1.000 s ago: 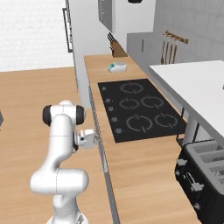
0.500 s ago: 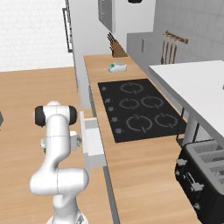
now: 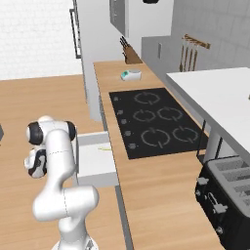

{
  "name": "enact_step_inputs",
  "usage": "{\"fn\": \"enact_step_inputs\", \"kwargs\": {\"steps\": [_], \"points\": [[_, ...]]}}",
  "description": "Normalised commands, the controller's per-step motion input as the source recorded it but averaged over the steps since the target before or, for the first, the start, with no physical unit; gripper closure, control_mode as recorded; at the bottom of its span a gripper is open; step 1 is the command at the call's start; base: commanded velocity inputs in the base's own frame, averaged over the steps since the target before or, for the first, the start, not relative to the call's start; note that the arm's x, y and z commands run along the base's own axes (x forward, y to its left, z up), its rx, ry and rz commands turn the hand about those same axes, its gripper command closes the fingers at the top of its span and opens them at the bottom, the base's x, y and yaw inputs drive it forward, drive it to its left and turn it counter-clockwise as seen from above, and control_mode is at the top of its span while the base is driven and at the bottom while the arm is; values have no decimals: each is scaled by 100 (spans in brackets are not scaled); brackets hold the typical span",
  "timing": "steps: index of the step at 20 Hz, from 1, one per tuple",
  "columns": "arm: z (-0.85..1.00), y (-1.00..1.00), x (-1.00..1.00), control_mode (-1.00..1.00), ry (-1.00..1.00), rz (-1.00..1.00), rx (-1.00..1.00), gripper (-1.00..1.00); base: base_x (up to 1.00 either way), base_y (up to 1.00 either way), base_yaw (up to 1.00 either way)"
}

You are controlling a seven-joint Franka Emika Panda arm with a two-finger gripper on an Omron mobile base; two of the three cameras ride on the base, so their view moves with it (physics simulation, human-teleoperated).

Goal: Take a straw from the drawer in front and place it inside the glass cup on the dining counter.

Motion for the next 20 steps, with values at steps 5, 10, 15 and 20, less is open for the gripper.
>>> {"fn": "enact_step_inputs", "kwargs": {"steps": [5, 10, 15, 20], "points": [[0, 100, -16, -100, 13, 1, 0, 100, 0, 0, 0], [0, 96, -9, -100, 15, 0, 0, -100, 0, 0, 0], [22, 31, -37, -100, 12, 0, 13, -100, 0, 0, 0], [78, 1, -60, -100, 6, 0, 25, -100, 0, 0, 0]]}}
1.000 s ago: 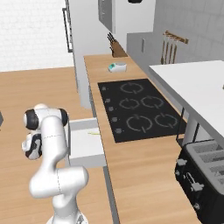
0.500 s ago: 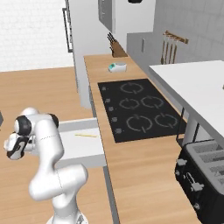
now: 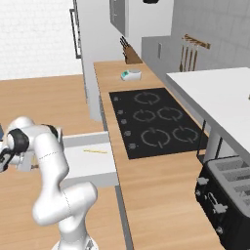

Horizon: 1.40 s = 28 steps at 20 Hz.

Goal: Take a straw from the drawer in front and place it inside the glass cup on the dining counter.

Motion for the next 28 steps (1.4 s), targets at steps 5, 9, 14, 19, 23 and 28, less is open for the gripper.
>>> {"fn": "enact_step_inputs", "kwargs": {"steps": [5, 9, 14, 19, 23, 28], "points": [[100, -30, -42, -100, 1, 0, 41, -100, 0, 0, 0], [100, -70, -15, -100, 1, 0, 48, -100, 0, 0, 0], [87, -88, 7, -100, 15, 0, 49, -100, 0, 0, 0], [12, -63, 47, -100, 19, 0, 35, -100, 0, 0, 0], [-7, -34, 53, -100, 9, 0, 15, -100, 0, 0, 0], [-26, -3, 46, -100, 7, 3, 4, -100, 0, 0, 0]]}}
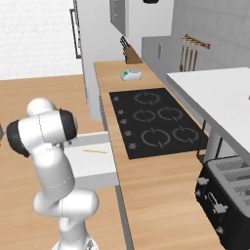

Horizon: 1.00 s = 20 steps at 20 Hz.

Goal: Take a straw from the drawer in front and place it inside the glass cup on the dining counter.

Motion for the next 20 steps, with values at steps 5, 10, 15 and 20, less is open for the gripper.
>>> {"fn": "enact_step_inputs", "kwargs": {"steps": [5, 10, 15, 20], "points": [[-49, -2, 49, -100, 15, 5, 7, -100, 0, 0, 0], [-51, -15, 59, -100, 19, 8, 13, -100, 0, 0, 0], [-46, -1, 34, -100, 13, 10, 13, -100, 0, 0, 0], [-56, 0, 25, -100, 11, 10, 11, -100, 0, 0, 0]]}}
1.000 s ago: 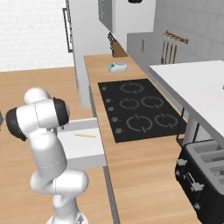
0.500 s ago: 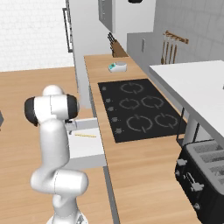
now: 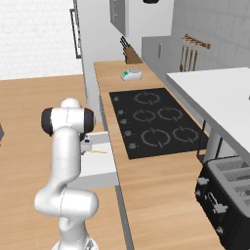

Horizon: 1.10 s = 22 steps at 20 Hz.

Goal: Take a straw from the drawer in front and place it inside the glass cup on the dining counter.

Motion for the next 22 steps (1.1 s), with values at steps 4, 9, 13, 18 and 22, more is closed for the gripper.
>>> {"fn": "enact_step_inputs", "kwargs": {"steps": [4, 9, 13, 18, 22], "points": [[-44, 12, 9, -100, 8, 11, 10, -100, 0, 0, 0], [-9, 72, -15, -100, 1, 10, 6, -100, 0, 0, 0], [0, 100, -43, -100, 0, 2, 0, -100, 0, 0, 0], [0, 100, -43, -100, 0, 0, 0, -100, 0, 0, 0], [9, 79, -25, -100, -1, -1, 0, -100, 0, 0, 0]]}}
